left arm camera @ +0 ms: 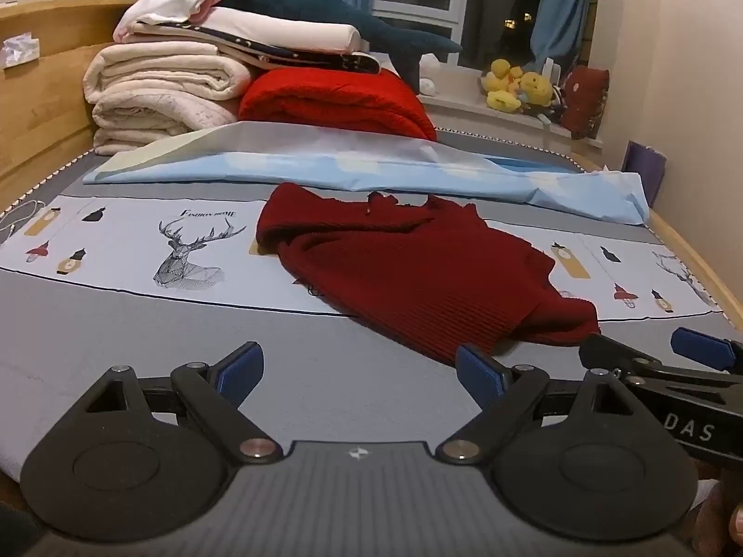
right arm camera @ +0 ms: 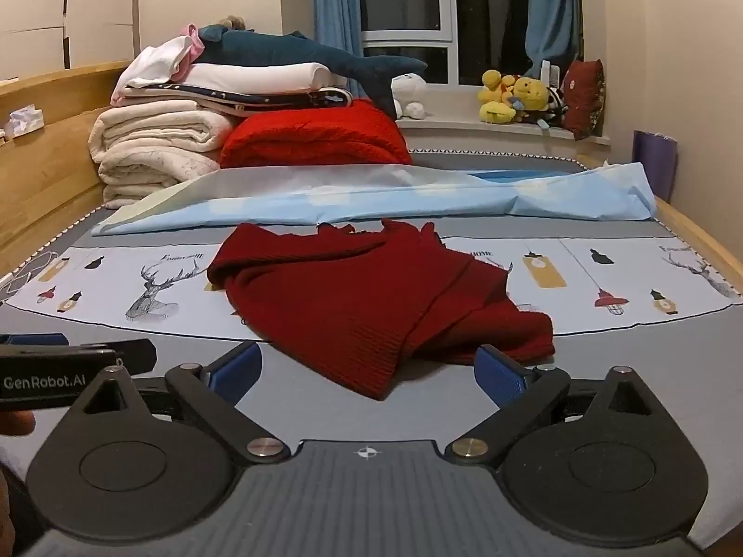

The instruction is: Fold small clothes

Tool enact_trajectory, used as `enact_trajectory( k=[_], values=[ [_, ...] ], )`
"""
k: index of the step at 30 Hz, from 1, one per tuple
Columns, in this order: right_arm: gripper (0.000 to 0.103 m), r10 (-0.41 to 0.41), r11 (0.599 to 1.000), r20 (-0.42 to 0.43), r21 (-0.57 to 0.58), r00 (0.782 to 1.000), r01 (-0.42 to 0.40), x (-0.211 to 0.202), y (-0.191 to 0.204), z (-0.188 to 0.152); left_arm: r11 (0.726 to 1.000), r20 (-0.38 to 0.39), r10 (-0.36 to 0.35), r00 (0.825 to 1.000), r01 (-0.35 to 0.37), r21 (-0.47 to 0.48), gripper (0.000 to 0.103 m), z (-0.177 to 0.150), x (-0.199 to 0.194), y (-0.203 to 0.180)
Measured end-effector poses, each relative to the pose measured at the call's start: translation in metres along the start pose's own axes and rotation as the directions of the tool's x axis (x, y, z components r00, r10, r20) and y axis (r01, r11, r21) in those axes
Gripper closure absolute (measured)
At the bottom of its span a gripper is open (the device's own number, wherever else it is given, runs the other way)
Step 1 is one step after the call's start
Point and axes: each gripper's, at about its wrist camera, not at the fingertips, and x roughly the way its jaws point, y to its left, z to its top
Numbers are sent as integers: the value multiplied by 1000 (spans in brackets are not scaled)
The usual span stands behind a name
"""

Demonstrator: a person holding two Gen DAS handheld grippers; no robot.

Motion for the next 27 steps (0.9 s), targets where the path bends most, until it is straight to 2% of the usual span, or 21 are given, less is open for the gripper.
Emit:
enact_trajectory(
  k=[9, 27],
  values=[
    [5, -15, 999, -1, -45, 1000, 15, 1, 8, 3, 1000, -3, -7, 1000, 7, -5, 10, -2, -1, 0],
    [5, -20, 999, -7, -27, 1000, 20, 1, 4, 4, 1000, -8, -9, 1000, 9, -5, 10, 0, 2, -2]
  ],
)
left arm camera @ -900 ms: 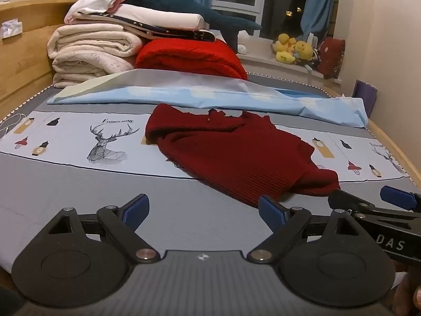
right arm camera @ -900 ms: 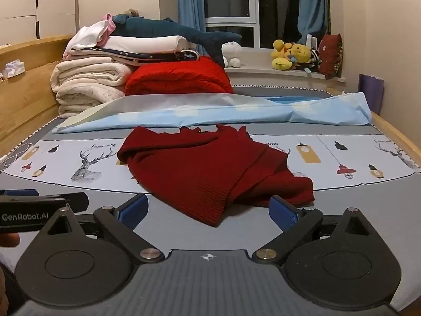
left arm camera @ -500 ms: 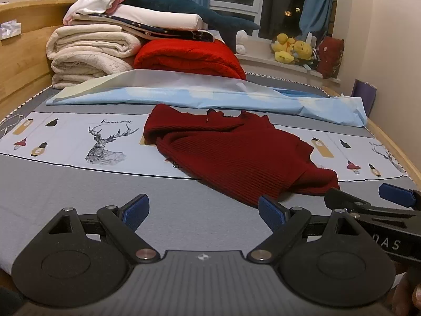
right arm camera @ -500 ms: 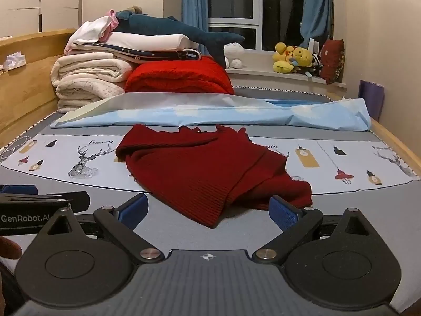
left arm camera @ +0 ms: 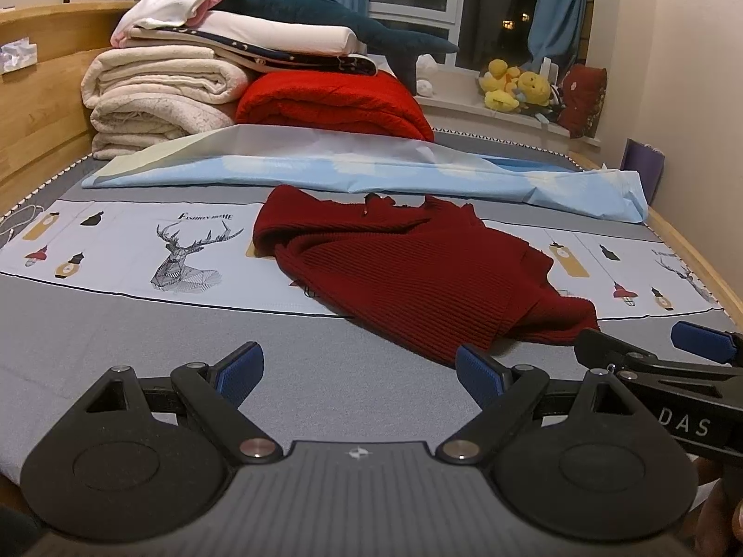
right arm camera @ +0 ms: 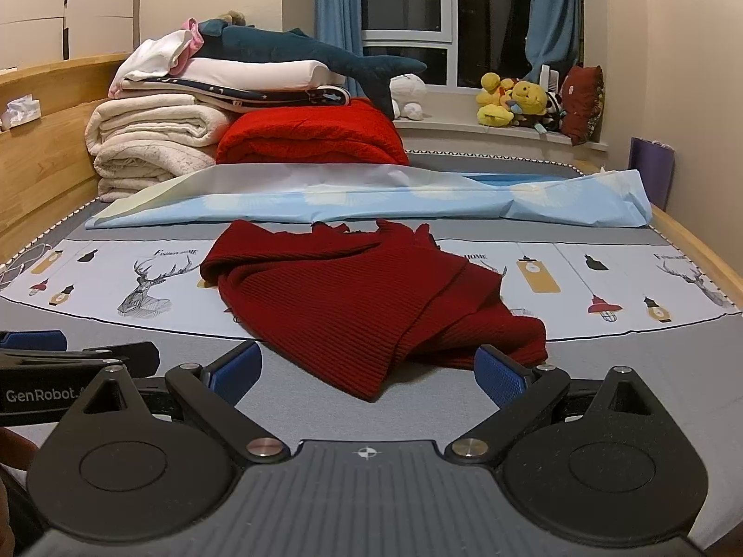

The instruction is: Fold small clothes

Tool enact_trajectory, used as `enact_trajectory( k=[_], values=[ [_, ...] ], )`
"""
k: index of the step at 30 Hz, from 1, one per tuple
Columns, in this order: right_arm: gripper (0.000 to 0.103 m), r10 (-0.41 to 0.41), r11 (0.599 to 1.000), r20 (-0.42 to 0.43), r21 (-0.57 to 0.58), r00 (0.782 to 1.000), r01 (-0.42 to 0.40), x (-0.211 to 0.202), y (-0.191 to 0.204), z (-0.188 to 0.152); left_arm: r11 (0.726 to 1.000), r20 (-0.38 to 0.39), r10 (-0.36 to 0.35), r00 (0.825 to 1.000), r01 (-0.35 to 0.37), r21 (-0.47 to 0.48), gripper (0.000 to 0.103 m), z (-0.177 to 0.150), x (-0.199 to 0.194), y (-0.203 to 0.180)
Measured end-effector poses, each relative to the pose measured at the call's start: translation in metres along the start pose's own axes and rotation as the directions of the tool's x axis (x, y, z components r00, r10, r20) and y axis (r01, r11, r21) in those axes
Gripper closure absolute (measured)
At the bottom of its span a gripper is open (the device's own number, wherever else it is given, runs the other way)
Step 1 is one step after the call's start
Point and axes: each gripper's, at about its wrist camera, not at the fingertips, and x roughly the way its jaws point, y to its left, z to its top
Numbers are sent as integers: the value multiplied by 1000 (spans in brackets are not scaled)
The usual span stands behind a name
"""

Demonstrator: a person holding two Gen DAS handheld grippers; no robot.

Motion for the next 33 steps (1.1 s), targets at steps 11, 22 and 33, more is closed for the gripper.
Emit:
enact_trajectory(
  k=[11, 22, 33],
  values=[
    [5, -2, 1000, -2, -3, 1000, 2, 0, 0, 1, 1000, 0, -1, 1000, 1, -2, 11, 0, 0, 0],
    [5, -3, 1000, -2, -4, 1000, 3, 0, 0, 0, 1000, 1, -1, 1000, 1, -3, 11, 2, -1, 1],
    [5, -2, 1000, -3, -4, 1000, 2, 0, 0, 0, 1000, 10, 2, 1000, -2, 0, 11, 3, -3, 3]
  ],
)
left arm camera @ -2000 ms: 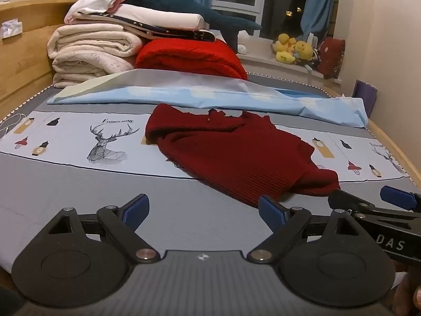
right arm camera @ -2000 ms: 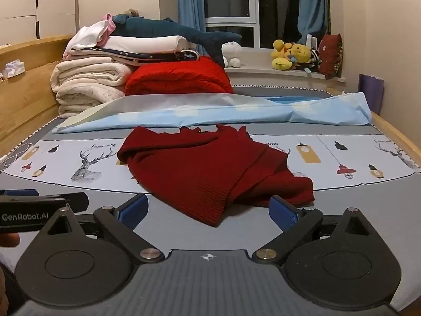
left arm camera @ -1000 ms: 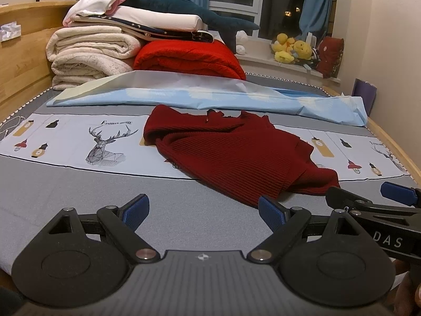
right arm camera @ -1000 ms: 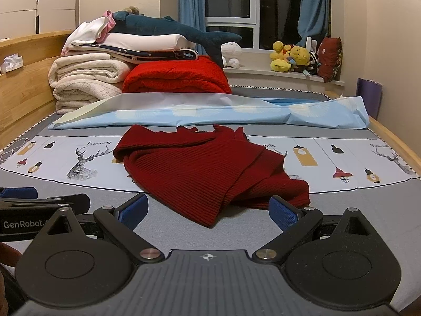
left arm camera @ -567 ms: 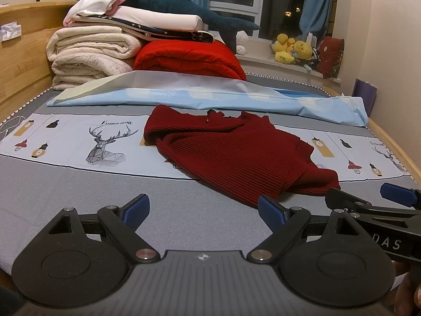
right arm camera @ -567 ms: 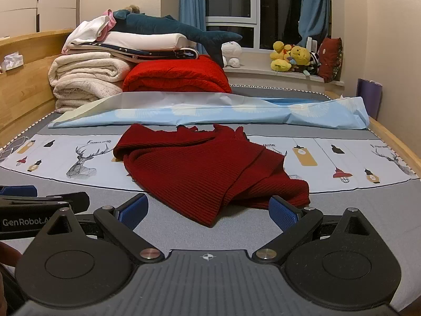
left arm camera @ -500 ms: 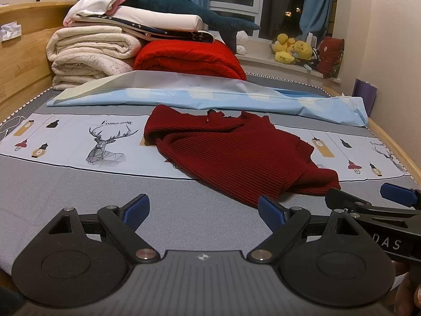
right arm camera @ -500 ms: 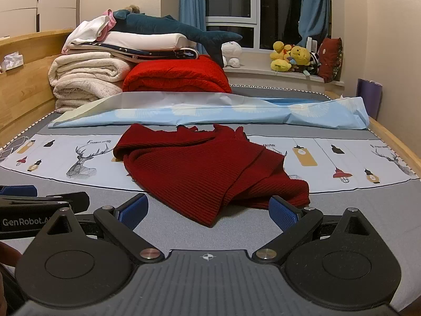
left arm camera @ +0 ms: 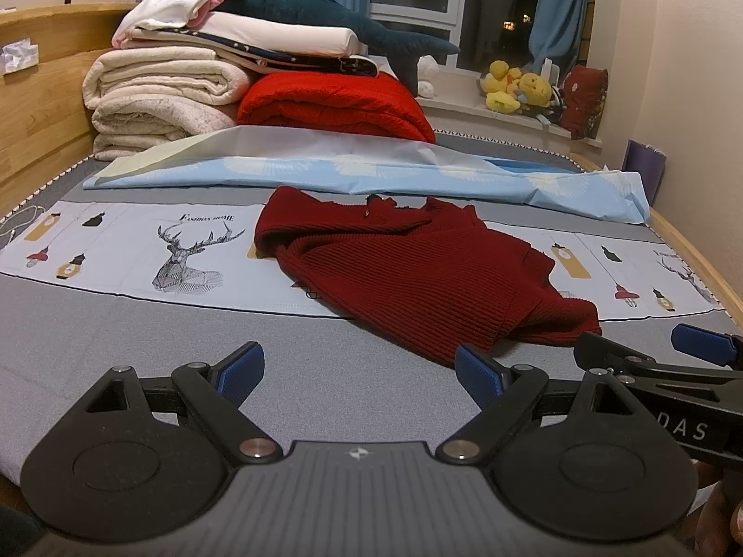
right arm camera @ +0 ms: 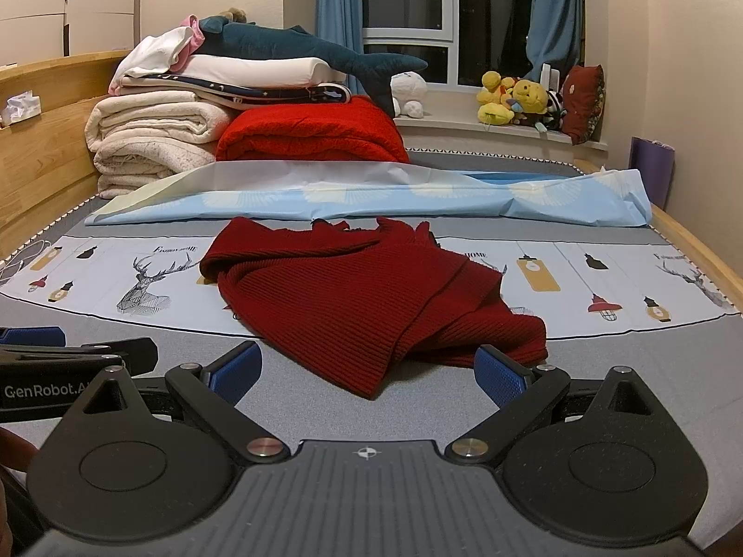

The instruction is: Fold small clothes

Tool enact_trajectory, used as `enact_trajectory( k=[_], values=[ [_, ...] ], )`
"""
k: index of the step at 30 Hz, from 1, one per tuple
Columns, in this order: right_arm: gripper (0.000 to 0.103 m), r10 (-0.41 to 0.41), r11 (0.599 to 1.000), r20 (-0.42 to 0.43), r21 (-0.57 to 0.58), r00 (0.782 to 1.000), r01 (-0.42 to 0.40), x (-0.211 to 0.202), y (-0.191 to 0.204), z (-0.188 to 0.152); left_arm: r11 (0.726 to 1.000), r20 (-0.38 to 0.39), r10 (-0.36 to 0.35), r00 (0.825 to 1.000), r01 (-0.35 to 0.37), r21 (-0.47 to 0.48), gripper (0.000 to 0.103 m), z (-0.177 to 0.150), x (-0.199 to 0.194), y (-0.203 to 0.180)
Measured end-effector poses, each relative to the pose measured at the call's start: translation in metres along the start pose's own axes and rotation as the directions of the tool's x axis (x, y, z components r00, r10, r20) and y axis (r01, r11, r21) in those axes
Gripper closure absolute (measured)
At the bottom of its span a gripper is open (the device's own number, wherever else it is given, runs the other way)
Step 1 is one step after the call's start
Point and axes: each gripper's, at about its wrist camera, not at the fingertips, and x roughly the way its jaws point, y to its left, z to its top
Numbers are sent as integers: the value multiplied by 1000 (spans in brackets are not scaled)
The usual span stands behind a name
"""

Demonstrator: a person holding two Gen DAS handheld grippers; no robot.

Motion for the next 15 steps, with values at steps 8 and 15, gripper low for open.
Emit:
enact_trajectory(
  k=[8, 15],
  values=[
    [9, 3, 1000, 18, 11, 1000, -3, -1, -1, -1, 1000, 64, 0, 998, -1, 17, 32, 1, -5, -1],
    [36, 22, 996, 117, 78, 993, -32, -8, -37, 58, 999, 48, -38, 998, 39, -24, 67, 4, 5, 3]
  ],
)
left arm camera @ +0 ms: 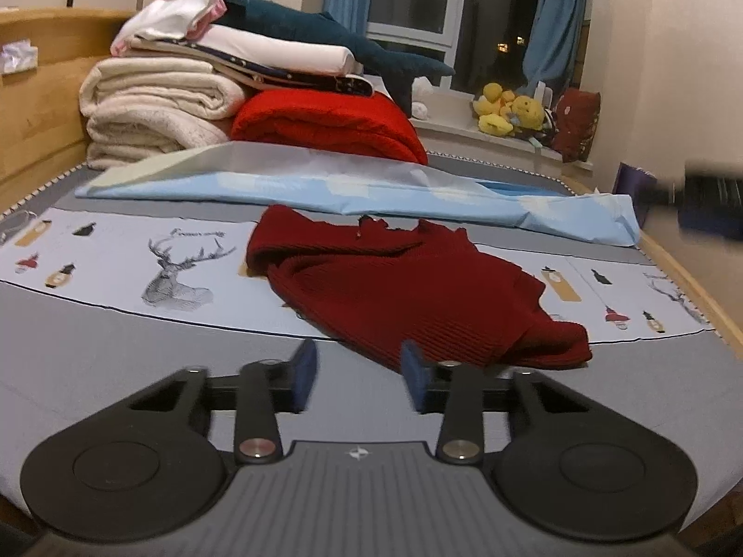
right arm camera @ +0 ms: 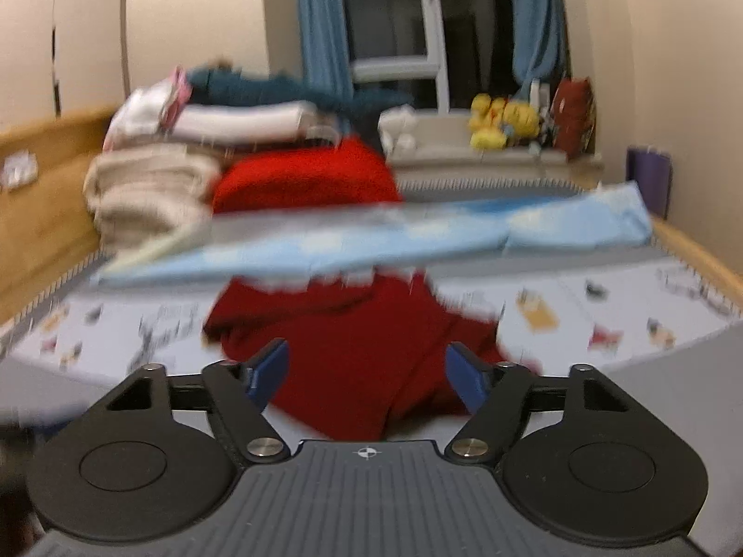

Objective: Fold small clothes
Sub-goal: 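Grasp the red sweater's edge with the left tool while the right tool grasps another edge, then lift and shake the sweater with both tools, then lay it flat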

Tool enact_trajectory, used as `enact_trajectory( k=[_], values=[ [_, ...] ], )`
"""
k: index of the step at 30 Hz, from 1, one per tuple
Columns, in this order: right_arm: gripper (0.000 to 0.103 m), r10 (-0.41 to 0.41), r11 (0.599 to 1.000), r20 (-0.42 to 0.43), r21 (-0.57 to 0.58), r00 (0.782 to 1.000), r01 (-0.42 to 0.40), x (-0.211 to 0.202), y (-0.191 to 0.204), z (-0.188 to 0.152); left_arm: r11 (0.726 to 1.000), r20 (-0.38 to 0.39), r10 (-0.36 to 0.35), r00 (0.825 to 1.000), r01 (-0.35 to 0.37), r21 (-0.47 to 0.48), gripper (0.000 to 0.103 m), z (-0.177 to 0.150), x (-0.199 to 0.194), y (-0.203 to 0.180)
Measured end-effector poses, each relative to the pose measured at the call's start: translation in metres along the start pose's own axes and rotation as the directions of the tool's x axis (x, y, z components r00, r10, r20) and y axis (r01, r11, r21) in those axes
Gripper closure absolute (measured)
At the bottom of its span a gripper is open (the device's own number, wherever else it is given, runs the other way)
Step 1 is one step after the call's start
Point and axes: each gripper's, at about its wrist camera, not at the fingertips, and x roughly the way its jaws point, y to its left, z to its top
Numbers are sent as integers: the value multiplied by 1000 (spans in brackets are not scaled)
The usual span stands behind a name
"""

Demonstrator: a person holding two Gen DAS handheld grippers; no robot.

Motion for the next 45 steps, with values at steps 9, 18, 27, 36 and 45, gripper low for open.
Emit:
enact_trajectory(
  k=[9, 18, 27, 36, 45],
  values=[
    [58, -54, 999, 119, -3, 991, 55, 58, -68, 17, 999, -179, -41, 983, 44, 13, 87, 8, 76, -4],
    [62, -44, 998, 28, 37, 999, 43, 86, -98, 25, 929, -356, -124, 926, -18, -370, 70, 4, 251, 18],
    [60, -76, 993, 18, 90, 997, 75, 85, -126, 29, 783, -336, -224, 915, -36, -621, 72, -18, 323, 33],
    [59, -139, 980, -8, 146, 990, 139, 92, -136, 24, 894, -305, -298, 904, 152, -422, 99, 57, 243, 73],
    [59, -195, 952, -53, 230, 979, 202, 98, -147, 14, 981, -383, -79, 920, 4, -192, 99, 75, 156, 194]
  ],
)
